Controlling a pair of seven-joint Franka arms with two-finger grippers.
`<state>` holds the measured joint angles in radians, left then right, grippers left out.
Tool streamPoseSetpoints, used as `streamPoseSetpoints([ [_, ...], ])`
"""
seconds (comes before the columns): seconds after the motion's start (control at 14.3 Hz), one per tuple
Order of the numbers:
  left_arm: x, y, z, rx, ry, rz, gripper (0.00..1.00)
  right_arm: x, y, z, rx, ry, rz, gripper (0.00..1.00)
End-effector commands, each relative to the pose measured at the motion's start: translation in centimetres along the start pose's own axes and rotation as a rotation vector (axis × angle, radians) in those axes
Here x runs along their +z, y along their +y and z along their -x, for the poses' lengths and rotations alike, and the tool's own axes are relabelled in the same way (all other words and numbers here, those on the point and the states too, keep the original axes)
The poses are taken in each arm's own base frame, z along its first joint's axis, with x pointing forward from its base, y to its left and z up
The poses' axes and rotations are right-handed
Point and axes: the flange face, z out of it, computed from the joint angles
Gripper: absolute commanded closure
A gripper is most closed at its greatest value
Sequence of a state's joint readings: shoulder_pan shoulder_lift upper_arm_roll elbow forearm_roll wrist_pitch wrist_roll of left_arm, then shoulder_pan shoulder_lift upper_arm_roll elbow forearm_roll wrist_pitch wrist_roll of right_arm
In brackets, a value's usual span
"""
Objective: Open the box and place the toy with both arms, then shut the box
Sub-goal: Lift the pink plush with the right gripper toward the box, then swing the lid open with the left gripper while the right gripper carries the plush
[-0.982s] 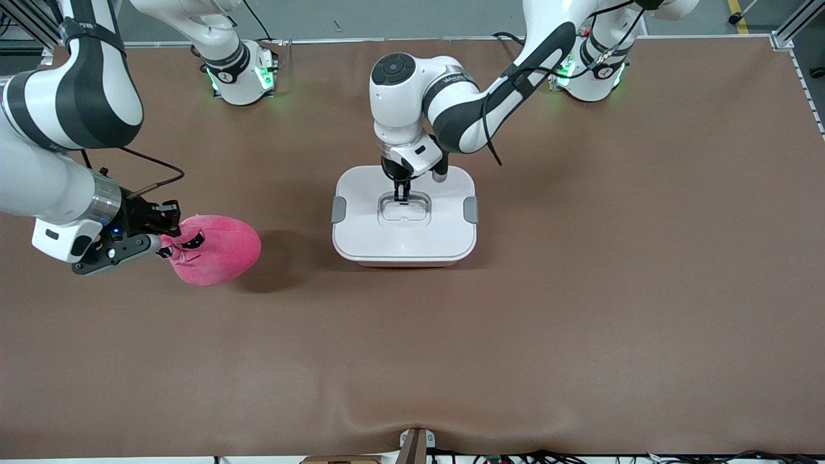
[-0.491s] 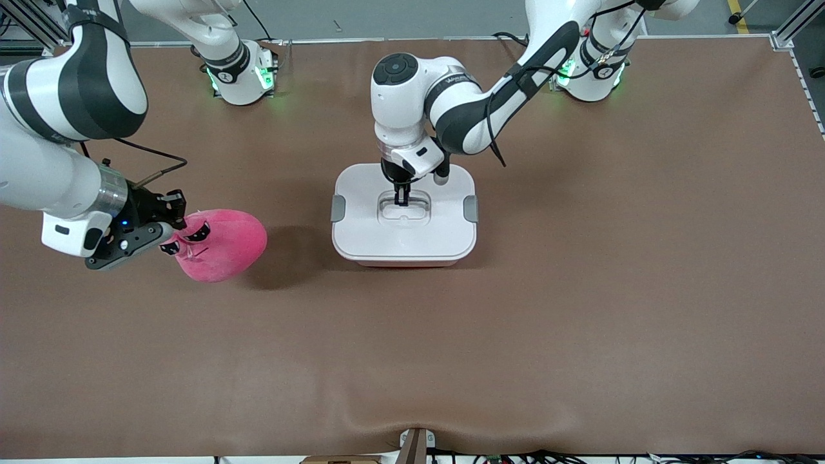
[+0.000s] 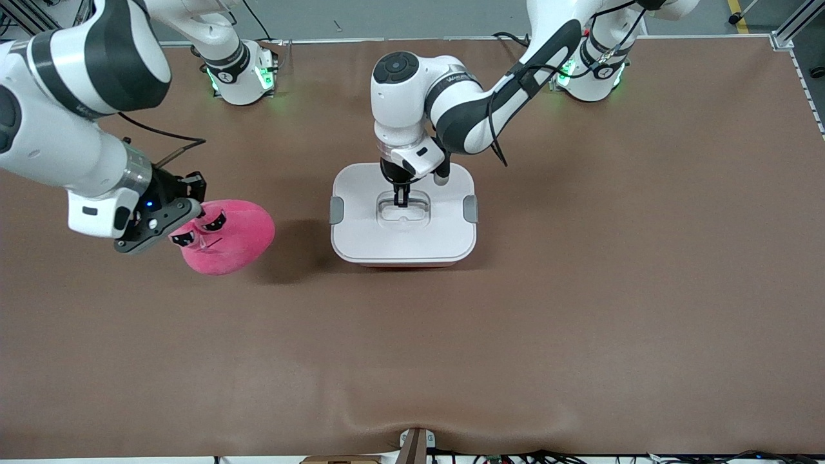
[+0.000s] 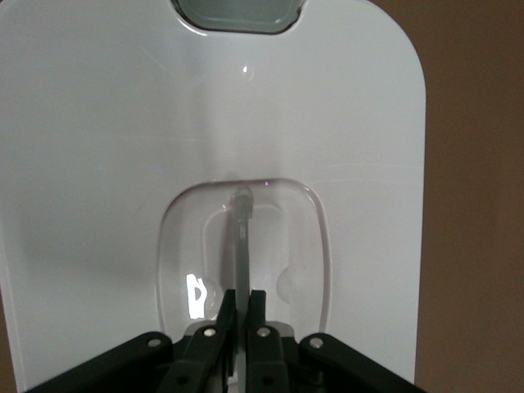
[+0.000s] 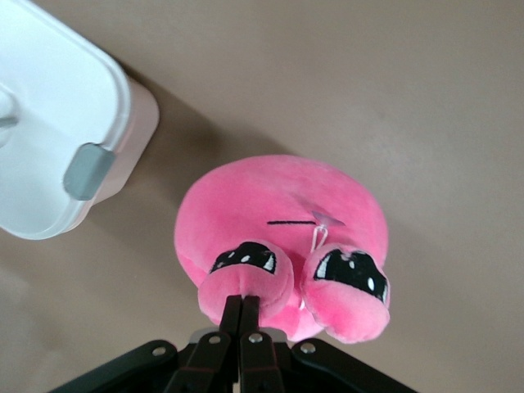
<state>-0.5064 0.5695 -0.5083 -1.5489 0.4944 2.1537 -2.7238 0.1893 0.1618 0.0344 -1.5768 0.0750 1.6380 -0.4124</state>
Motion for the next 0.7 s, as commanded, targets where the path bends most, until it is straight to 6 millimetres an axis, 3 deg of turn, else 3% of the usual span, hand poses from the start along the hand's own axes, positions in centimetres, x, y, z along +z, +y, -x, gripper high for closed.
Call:
streamPoseSetpoints([
  [0.0,-2.0,0.1,-0.2,-0.028,0.024,0.027,1.00,-1.9,-0.9,0.0,-0.094,0.021,0.019,1.00],
  [0.42,-5.1,2.2,-2.3,0.014,0.011,0.017,1.00,-2.5,-1.2,1.0,-0.324,-0.032,0.019,1.00],
  [0.63,-7.6,4.6,-5.1,0.026,-0.002,0.001,1.00,-3.4,-1.9,1.4,-0.462,-0.033,0.039,1.00],
])
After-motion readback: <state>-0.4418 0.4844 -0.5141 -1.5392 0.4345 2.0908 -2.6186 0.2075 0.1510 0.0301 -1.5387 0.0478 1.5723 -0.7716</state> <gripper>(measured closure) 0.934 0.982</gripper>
